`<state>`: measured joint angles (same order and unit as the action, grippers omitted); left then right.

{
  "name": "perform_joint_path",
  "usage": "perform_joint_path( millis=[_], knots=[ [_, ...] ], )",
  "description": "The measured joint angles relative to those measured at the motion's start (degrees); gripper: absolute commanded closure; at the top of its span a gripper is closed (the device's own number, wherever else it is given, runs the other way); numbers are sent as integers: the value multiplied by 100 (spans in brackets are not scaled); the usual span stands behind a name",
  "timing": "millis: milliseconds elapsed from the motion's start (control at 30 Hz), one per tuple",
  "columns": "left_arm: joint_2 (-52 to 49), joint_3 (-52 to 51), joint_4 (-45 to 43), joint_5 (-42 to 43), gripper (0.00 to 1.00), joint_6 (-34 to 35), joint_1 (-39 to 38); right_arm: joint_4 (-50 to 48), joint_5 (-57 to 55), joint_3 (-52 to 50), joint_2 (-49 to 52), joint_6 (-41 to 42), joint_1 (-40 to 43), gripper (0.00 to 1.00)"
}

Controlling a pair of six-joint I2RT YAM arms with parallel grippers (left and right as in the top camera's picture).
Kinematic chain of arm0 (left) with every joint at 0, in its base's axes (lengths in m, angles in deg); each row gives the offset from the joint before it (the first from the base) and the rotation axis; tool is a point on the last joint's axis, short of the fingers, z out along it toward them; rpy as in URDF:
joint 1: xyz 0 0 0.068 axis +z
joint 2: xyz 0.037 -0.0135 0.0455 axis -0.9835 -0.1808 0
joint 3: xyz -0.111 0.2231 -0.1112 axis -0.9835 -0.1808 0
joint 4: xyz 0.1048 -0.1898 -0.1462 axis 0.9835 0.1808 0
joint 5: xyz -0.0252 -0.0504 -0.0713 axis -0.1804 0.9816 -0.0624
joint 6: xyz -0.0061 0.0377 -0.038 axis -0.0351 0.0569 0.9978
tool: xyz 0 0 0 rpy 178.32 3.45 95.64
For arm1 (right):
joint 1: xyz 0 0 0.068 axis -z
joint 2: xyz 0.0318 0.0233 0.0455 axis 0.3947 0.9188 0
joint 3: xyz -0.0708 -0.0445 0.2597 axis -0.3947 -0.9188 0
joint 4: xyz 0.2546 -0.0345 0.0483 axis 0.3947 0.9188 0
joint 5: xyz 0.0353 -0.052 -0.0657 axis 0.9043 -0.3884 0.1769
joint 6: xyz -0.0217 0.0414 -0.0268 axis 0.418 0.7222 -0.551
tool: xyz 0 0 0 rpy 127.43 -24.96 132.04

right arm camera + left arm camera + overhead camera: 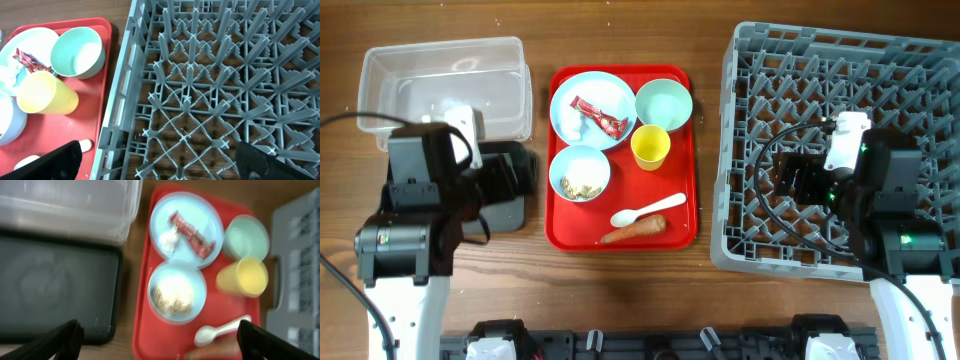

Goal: Sort waste into correct bins and load items into the dishwasher rack

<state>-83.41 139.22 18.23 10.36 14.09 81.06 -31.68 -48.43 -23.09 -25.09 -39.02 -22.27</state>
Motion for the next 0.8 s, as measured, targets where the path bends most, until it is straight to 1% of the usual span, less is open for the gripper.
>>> perform_joint_path(
  millis=[67,133,167,267,367,500,567,800],
  knots=[
    [-146,22,-450,59,4,0,-4,-2,15,0,0,2,0,0],
    [-560,46,-1226,109,6,0,-114,-33,15,2,0,4,0,0],
    [-789,52,-1469,120,6,0,-197,-48,17,2,0,4,0,0],
    [-1694,55,-2337,96,7,0,-562,-48,17,2,0,7,0,0],
    [-2570,55,-2957,50,10,-2,-887,-61,17,2,0,22,0,0],
    [-3497,55,-3447,-83,14,-2,-1185,-63,17,2,0,22,0,0],
    [-3971,55,-3543,-212,14,-2,-1272,-63,17,2,0,22,0,0],
    [-4778,55,-3622,-511,14,0,-1285,-66,17,2,0,22,0,0]
  ],
)
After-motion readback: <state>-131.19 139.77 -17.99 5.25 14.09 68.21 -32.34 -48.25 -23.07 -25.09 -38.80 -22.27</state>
